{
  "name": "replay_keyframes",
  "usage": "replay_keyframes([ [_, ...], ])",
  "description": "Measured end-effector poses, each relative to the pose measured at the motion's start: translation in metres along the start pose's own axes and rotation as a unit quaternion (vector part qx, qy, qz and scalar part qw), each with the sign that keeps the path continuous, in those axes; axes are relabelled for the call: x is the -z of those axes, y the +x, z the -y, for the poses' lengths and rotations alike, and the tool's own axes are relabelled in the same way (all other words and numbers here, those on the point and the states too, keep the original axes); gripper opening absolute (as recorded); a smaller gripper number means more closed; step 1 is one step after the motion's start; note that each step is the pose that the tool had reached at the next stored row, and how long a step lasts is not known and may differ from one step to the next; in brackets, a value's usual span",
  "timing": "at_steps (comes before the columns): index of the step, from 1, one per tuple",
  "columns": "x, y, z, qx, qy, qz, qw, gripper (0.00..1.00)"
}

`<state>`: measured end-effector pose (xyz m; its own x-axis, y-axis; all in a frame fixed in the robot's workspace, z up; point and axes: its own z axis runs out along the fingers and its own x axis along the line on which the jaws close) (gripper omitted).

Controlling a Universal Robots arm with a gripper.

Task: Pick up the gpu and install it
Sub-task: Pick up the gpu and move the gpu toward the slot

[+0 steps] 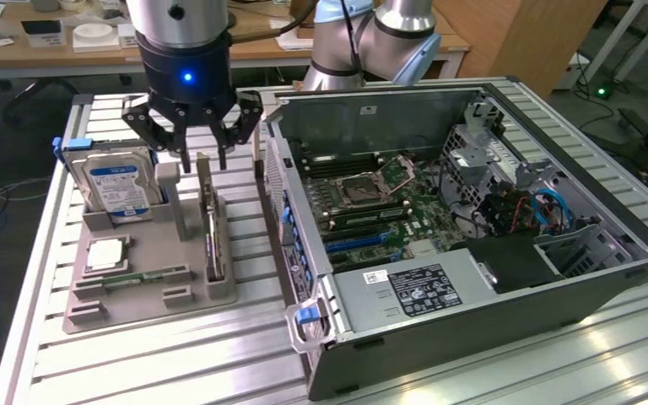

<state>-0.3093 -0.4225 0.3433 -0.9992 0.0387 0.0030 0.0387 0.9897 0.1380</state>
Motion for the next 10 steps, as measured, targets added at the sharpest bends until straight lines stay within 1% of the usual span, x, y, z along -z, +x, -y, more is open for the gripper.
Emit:
replay_keyframes([
  [6,-0.0036,-0.0001,0.0011,-0.001,-0.0023,0.0,1.0,0.47],
  [10,-0.0051,-0.0002,0.0014,-0.001,-0.0027,0.0,1.0,0.47],
])
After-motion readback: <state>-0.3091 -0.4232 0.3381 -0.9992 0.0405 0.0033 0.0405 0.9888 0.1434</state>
